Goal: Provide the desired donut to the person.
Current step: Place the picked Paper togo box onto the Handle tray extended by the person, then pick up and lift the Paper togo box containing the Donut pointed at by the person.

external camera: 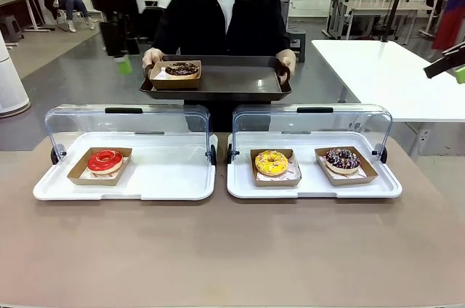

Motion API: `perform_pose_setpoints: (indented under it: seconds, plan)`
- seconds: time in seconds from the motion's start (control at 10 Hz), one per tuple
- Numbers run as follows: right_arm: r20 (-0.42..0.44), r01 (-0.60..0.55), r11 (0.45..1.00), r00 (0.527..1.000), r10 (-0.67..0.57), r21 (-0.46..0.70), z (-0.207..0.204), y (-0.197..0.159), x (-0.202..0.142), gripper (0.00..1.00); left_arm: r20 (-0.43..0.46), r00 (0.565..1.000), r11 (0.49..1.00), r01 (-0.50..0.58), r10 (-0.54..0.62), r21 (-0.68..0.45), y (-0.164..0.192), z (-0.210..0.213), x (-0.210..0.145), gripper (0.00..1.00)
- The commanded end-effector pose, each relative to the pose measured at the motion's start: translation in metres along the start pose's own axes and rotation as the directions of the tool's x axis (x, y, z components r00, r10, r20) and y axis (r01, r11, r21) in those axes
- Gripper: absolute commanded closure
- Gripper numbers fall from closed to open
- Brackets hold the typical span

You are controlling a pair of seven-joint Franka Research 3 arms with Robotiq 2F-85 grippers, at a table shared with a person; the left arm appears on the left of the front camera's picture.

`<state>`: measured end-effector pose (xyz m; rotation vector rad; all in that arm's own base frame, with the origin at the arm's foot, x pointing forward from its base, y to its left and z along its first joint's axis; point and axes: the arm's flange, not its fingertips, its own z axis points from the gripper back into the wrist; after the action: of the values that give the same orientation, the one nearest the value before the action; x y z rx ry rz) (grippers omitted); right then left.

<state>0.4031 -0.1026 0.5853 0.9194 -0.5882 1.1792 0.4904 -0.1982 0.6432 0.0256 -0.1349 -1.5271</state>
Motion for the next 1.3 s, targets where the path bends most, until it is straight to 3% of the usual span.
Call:
perform_pose_setpoints:
  seconds: [0.0,0.4,0.6,1.2]
  plan:
    - [0.012,-0.012,1.000,1.000,0.012,0.006,0.000,0.000,0.001,0.00,0.027,0.999,0.999,0.022,-0.023,0.031,-0.037,-0.014,-0.036,0.00]
    - [0.012,-0.012,1.000,1.000,0.012,0.006,0.000,0.000,0.001,0.00,0.062,0.998,0.999,-0.017,0.015,0.040,-0.050,-0.025,-0.082,0.00]
    - [0.012,-0.012,1.000,1.000,0.012,0.006,0.000,0.000,0.001,0.00,0.015,0.999,0.999,-0.037,0.036,0.026,-0.044,-0.018,-0.080,0.00]
    - [0.012,-0.012,1.000,1.000,0.012,0.006,0.000,0.000,0.001,0.00,0.015,0.999,0.999,-0.037,0.036,0.026,-0.044,-0.018,-0.080,0.00]
